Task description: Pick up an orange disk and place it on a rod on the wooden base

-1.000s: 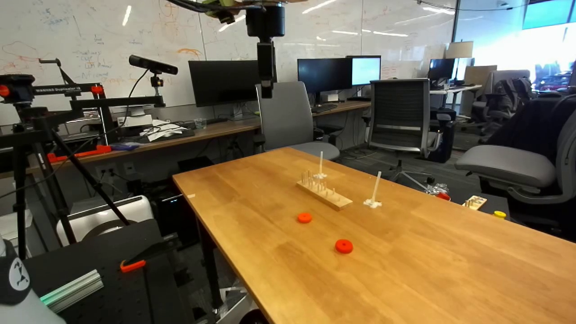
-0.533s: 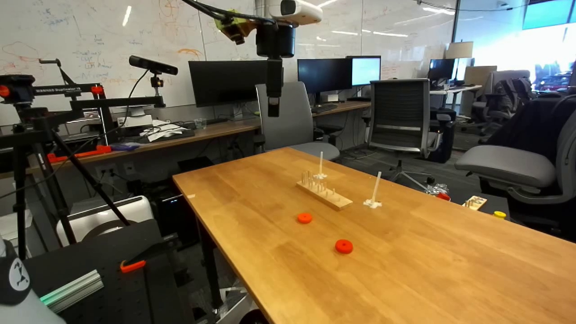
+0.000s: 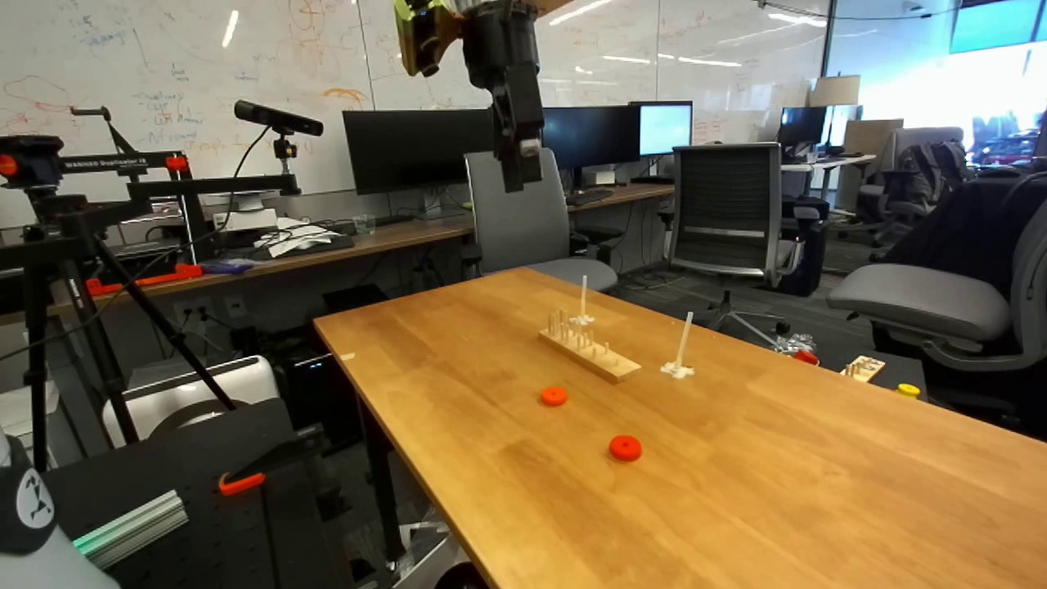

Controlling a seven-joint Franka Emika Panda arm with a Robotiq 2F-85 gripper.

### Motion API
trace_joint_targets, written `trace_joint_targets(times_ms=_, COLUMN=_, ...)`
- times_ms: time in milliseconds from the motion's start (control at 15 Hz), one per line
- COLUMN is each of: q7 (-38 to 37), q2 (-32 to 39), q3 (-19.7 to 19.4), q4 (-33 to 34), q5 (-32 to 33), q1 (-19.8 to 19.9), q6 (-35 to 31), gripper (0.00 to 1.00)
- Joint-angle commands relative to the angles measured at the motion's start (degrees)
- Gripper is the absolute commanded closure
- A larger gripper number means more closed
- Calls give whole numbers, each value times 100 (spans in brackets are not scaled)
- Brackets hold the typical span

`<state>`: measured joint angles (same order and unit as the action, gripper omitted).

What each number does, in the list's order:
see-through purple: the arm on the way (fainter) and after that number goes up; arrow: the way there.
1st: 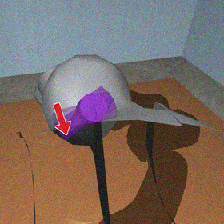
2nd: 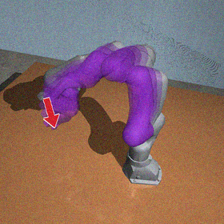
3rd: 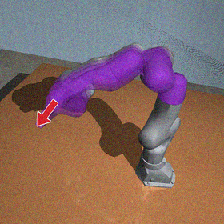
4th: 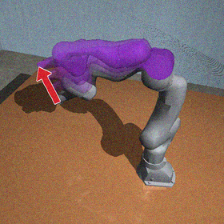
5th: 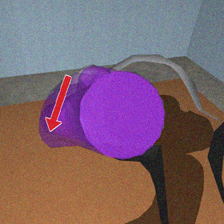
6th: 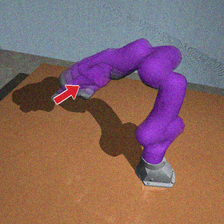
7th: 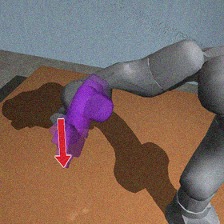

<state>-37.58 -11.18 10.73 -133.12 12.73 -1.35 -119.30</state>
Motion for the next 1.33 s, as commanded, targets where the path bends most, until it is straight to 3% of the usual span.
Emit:
trace_joint_targets(times_ms=0, q7=-4, q2=-79, q3=-33, q4=-4, q5=169, q1=-65, q6=17, gripper=0)
trace_joint_targets(times_ms=400, q7=-240, q2=-33, q3=107, q4=47, q5=582, q1=-60, q6=-45, gripper=0)
trace_joint_targets(times_ms=933, q7=-1268, q2=1231, q3=162, q4=963, q5=1374, q1=-275, q6=-43, gripper=0)
trace_joint_targets(times_ms=1133, q7=-856, q2=1775, q3=47, q4=1414, q5=887, q1=-460, q6=116, gripper=0)
trace_joint_targets(times_ms=1267, q7=64, q2=1961, q3=21, q4=1572, q5=391, q1=-526, q6=245, gripper=0)
